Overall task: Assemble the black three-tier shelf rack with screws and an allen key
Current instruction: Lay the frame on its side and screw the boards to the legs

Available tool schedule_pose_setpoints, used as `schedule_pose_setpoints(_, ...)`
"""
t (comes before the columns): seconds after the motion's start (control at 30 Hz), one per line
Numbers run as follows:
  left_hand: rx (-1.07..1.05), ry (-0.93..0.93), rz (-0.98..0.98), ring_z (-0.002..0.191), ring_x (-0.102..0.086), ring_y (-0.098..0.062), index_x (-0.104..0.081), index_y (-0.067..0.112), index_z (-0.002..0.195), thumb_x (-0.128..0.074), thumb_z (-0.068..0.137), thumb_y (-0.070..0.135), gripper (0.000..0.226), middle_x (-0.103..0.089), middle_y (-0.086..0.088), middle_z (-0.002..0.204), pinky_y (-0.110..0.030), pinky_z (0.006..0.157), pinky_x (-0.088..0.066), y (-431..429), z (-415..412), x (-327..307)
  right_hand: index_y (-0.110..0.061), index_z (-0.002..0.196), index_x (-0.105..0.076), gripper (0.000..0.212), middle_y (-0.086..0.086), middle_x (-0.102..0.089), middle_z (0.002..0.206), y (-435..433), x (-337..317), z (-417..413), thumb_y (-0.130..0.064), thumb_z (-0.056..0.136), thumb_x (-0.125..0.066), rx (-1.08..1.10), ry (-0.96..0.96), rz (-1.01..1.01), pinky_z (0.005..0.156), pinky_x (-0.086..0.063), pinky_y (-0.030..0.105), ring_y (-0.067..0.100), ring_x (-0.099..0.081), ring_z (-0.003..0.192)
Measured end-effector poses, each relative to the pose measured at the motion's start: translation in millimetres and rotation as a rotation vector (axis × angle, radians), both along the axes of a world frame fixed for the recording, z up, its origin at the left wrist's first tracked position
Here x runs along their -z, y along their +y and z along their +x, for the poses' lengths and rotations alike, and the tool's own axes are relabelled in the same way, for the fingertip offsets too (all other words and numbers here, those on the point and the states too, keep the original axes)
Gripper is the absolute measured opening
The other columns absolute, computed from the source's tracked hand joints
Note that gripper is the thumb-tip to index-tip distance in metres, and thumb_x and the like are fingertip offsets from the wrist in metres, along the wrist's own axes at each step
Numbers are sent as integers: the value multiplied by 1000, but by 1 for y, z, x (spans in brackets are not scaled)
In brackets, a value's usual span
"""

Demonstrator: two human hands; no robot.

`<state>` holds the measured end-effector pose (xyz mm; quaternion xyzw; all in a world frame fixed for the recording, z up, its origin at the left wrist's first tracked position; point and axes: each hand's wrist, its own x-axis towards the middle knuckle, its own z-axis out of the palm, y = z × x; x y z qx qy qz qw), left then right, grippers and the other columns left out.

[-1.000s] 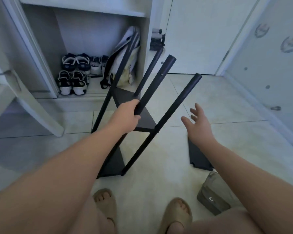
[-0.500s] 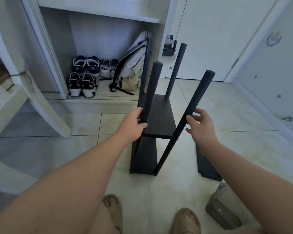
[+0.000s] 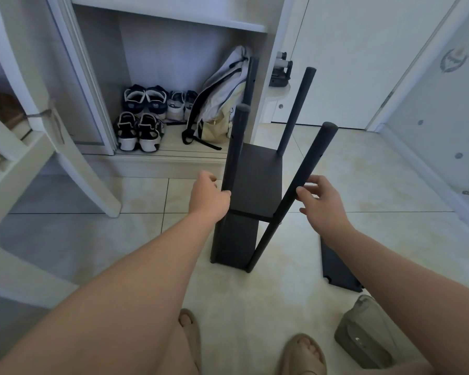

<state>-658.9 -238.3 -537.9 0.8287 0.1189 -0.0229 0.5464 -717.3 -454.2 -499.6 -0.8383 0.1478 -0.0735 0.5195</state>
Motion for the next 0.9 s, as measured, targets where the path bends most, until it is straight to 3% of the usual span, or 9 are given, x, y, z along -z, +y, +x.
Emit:
schedule_pose_setpoints(0.07, -69, 0, 58, 85, -60, -15, -48, 19, 111, -68, 91, 19, 29, -58, 0, 106, -28, 66, -49, -1, -7, -9, -47, 106, -55, 25, -9, -68, 114, 2, -5, -3, -22, 104, -54, -18, 7, 21, 96, -56, 49, 17, -66, 106)
schedule_pose_setpoints(0.13, 48, -58, 113, 80, -55, -7, -52, 23, 100, -69, 91, 23, 20, -59, 5, 97, -22, 60, -41, -5, -17, -14, -40, 115, -56, 25, -6, -68, 117, 4, -9, -8, -18, 104, -52, -26, 23, 67, 100, -54, 50, 20, -65, 110)
schedule_pose_setpoints(0.3, 449, -23, 106, 99, -60, -12, -58, 28, 120, -74, 88, 24, 37, -61, 9, 108, -25, 79, -47, -18, -45, -20, -33, 127, -54, 27, -4, -65, 123, 18, -14, -24, -20, 103, -55, -148, 59, -9, 105, -49, 47, 20, -61, 115)
schedule_pose_setpoints(0.37, 448, -18, 87, 97, -61, -12, -56, 28, 121, -76, 86, 23, 41, -61, 11, 106, -22, 73, -45, -22, -52, -21, -33, 128, -56, 29, -6, -66, 123, 26, -19, -30, -19, 103, -55, -266, 85, -60, 105, -49, 41, 17, -61, 116)
schedule_pose_setpoints(0.47, 415, -22, 69, 90, -64, -12, -56, 29, 107, -78, 84, 25, 32, -64, 13, 96, -23, 69, -46, -26, -61, -24, -37, 123, -62, 30, -13, -69, 117, 30, -27, -37, -16, 104, -53, -383, 104, -99, 103, -48, 35, 8, -62, 113)
schedule_pose_setpoints(0.57, 330, -33, 140, 83, -63, -8, -56, 30, 102, -77, 85, 34, 28, -64, 13, 91, -26, 66, -49, -29, -69, -27, -23, 134, -62, 32, -7, -69, 123, 22, -28, -41, -17, 104, -53, -328, 89, -141, 107, -49, 38, 13, -61, 116)
schedule_pose_setpoints(0.7, 229, -110, 281, 77, -62, -10, -55, 26, 102, -72, 87, 45, 29, -65, 10, 91, -23, 55, -41, -39, -79, -28, -21, 129, -64, 28, -3, -70, 121, 7, -25, -44, -18, 103, -54, -230, 80, -148, 103, -51, 42, 17, -63, 114)
schedule_pose_setpoints(0.83, 192, -169, 318, 87, -66, -20, -56, 22, 104, -68, 93, 34, 21, -65, 3, 94, -33, 71, -58, -47, -79, -27, -38, 100, -63, 20, -7, -72, 110, -3, -21, -40, -19, 101, -55, -143, 65, -97, 82, -56, 33, 16, -66, 103)
schedule_pose_setpoints(0.9, 191, -179, 328, 90, -67, -22, -58, 20, 104, -68, 94, 29, 17, -65, 2, 94, -36, 78, -58, -46, -77, -27, -36, 102, -63, 17, -7, -71, 110, -8, -18, -36, -20, 101, -55, -124, 66, -103, 72, -52, 24, 13, -65, 99)
